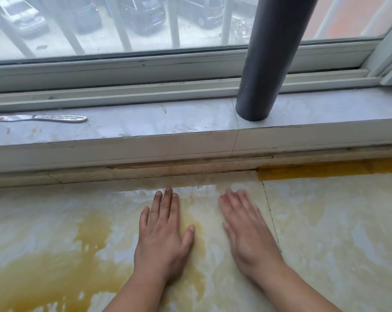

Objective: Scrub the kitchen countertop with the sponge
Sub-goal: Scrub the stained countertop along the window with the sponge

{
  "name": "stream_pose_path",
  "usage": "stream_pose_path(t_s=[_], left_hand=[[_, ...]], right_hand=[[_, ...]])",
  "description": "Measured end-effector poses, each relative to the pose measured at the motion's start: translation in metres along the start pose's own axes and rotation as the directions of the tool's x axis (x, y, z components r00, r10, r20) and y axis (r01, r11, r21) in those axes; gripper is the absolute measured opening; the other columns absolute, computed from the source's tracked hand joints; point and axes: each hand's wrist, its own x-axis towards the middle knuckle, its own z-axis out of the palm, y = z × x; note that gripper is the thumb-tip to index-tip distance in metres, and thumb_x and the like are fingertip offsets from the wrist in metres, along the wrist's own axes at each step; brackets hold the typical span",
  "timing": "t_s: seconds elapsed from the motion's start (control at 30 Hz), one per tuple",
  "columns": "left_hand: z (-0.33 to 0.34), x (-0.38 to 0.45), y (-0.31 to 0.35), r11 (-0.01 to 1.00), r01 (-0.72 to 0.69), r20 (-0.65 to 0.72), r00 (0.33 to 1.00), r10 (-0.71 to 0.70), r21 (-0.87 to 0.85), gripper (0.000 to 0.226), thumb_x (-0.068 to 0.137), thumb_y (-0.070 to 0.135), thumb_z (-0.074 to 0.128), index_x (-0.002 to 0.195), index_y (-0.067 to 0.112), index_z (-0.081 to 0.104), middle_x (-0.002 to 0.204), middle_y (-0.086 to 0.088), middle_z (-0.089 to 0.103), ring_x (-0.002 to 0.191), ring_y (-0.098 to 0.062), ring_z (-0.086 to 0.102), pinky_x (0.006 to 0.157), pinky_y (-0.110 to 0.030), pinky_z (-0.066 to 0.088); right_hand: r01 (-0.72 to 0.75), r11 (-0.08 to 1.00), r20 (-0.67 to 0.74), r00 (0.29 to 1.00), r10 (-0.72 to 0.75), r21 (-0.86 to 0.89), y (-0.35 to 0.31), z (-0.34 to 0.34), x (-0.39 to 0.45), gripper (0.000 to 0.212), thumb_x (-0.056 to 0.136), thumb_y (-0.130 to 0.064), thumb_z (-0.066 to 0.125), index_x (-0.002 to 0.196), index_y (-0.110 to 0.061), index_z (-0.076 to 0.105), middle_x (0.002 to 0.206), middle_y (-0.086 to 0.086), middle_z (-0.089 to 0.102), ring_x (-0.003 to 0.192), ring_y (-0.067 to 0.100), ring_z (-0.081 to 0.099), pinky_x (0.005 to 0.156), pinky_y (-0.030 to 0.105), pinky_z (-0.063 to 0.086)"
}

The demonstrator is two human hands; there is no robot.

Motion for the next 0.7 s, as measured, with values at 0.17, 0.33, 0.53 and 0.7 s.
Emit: stream_pose_path(t_s=[0.17,0.33,0.53,0.7], left_hand=[[-0.002,0.0,0.0,1.0,0.007,0.008,1.0,-0.007,0.01,0.085,0.095,0.067,0.008,0.164,0.025,-0.018,0.168,0.009,-0.034,0.152,-0.01,-0.036,0.128,-0.043,-0.011],[0.0,0.0,0.0,1.0,0.015,0.008,1.0,-0.016,0.015,0.085,0.095,0.067,0.009,0.163,0.026,-0.019,0.168,0.01,-0.035,0.152,-0.01,-0.036,0.128,-0.043,-0.011],[-0.001,0.001,0.0,1.0,0.014,0.017,1.0,-0.014,0.018,0.087,0.093,0.068,0.008,0.165,0.025,-0.017,0.169,0.009,-0.032,0.152,-0.009,-0.036,0.127,-0.041,-0.014],[-0.004,0.002,-0.001,1.0,0.006,0.028,1.0,-0.006,-0.018,0.09,0.09,0.068,0.009,0.166,0.024,-0.014,0.171,0.008,-0.028,0.153,-0.01,-0.035,0.127,-0.04,-0.015]], right_hand=[[-0.2,0.98,-0.146,0.97,0.196,-0.008,0.001,-0.016,0.048,0.058,0.106,-0.017,0.037,0.162,-0.02,0.023,0.171,-0.002,0.012,0.158,0.02,-0.007,0.128,0.037,0.0],[-0.067,0.989,-0.133,0.988,0.084,0.13,0.001,-0.005,-0.013,0.064,0.103,-0.022,0.052,0.161,-0.029,0.026,0.168,-0.017,0.016,0.157,0.006,-0.001,0.127,0.031,0.01],[-0.143,0.982,-0.158,0.974,0.162,0.125,-0.024,-0.007,0.06,0.053,0.105,-0.021,0.049,0.156,-0.011,0.039,0.166,0.006,0.03,0.157,0.027,0.013,0.128,0.033,0.003],[0.157,0.986,-0.041,0.987,-0.155,0.057,-0.039,0.008,0.042,0.054,0.105,-0.024,0.047,0.157,-0.014,0.039,0.164,0.001,0.035,0.156,0.023,0.017,0.126,0.027,0.003]])
